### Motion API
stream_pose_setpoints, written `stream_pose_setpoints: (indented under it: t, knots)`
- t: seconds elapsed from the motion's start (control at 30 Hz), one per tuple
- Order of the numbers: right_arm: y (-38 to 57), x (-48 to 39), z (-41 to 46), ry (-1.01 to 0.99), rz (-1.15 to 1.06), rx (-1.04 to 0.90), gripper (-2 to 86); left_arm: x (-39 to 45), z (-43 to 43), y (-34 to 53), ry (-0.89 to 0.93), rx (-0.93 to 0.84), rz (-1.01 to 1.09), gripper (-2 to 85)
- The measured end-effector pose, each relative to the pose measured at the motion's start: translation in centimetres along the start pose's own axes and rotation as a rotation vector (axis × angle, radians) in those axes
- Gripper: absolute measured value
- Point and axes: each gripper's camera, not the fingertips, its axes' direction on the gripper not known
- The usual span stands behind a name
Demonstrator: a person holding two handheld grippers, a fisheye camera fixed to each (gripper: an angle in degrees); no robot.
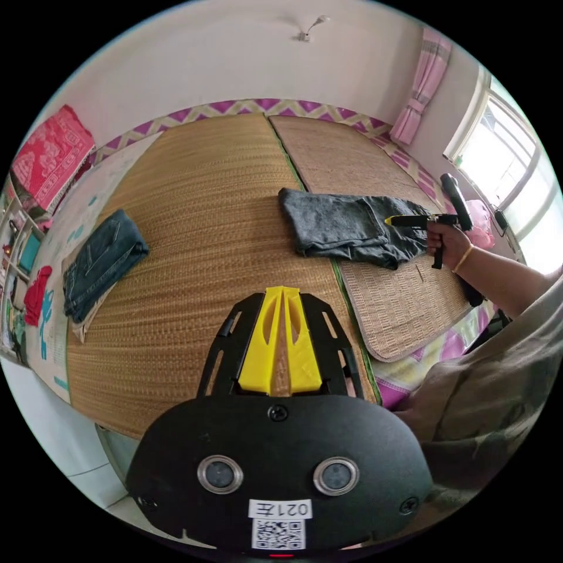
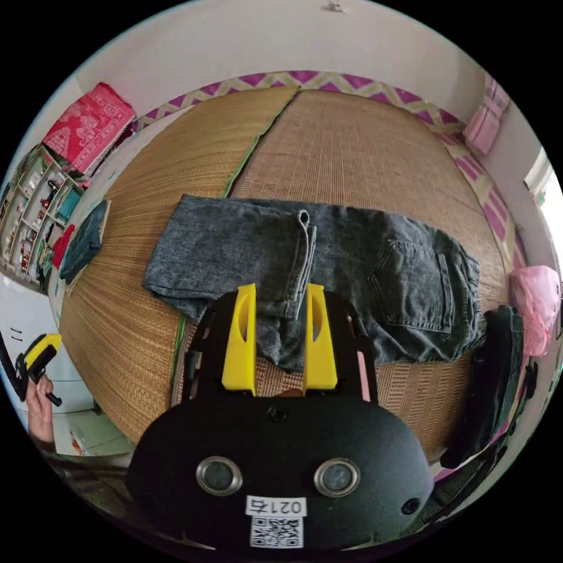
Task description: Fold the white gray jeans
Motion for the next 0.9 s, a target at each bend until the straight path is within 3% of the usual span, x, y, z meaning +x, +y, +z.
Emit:
stream_pose_setpoints:
  t: [0.23,0.6,0.77,0.9]
  knots:
    - [-2.7,5.9,2.3,-0.118,0.121,-0.115,12.4,-4.2,-1.7,4.9,-0.061,-0.021,-0.031,-0.9]
    - [-5.3,10.3,-5.3,-0.225,0.290,-0.016,4.1,-11.7,-1.7,10.0,-0.055,-0.038,-0.110,-1.0]
    - [-9.0,5.3,-13.0,-0.227,0.103,0.054,3.7,-15.2,-0.4,12.1,-0.023,-0.037,-0.137,-1.0]
    - [-12.8,-6.2,-18.0,-0.234,-0.163,0.106,3.5,-18.7,0.5,14.5,0.012,-0.024,-0.191,-1.0]
